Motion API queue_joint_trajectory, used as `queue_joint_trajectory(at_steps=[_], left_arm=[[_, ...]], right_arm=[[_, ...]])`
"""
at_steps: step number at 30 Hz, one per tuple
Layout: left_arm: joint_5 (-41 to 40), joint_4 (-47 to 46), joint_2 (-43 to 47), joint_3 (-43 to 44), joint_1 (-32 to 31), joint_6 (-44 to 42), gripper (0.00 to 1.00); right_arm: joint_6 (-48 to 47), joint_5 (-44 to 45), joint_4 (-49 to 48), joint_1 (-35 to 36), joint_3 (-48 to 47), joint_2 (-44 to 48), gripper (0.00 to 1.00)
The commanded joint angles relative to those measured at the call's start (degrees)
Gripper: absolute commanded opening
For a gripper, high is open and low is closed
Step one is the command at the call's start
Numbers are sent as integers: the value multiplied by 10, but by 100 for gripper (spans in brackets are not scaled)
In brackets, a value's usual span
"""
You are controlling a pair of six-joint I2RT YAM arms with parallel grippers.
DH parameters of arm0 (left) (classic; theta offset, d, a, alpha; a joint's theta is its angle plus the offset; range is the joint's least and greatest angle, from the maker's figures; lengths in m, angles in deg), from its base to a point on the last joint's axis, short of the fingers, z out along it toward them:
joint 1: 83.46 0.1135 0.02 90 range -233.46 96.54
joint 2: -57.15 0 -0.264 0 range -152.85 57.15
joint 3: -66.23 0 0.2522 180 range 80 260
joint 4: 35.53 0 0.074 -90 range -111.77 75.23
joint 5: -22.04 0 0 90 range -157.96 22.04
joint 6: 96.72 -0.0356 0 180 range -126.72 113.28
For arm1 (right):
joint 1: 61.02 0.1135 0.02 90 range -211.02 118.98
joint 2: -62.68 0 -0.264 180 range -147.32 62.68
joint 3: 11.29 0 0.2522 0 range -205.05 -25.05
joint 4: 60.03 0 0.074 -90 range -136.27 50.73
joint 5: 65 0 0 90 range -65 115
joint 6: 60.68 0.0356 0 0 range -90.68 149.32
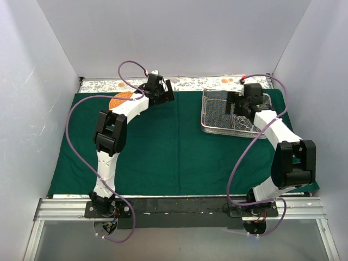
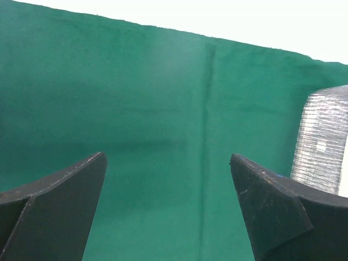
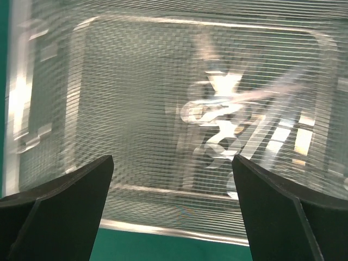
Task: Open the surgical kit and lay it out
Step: Move the distractor from the surgical kit.
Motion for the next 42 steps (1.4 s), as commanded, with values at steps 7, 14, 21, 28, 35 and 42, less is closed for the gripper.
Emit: queue_joint_trajectory(at_steps=[7,14,21,28,35,42], left_arm=[[-46,-11,-64,49,41,-36,98],[-59,-15,-72,33,80,-35,98],[-81,-31,-44,-26,105,-28,98],[-89,-42,-16,-61,144,-36,98],[-101,-45,19,-95,185,-46,98],[-88,-38,49,-86,188,-52,98]], right_arm=[[3,-202,-81,105,-62,-53,98],[5,-195,-91,185,-162,-152,98],[20,-146,-87,194,-192,-217,98],[16,-119,-62,195,-181,-230,98],[20,-60,-32,194,-152,-206,98],[25,-29,12,195,-138,-192,98]])
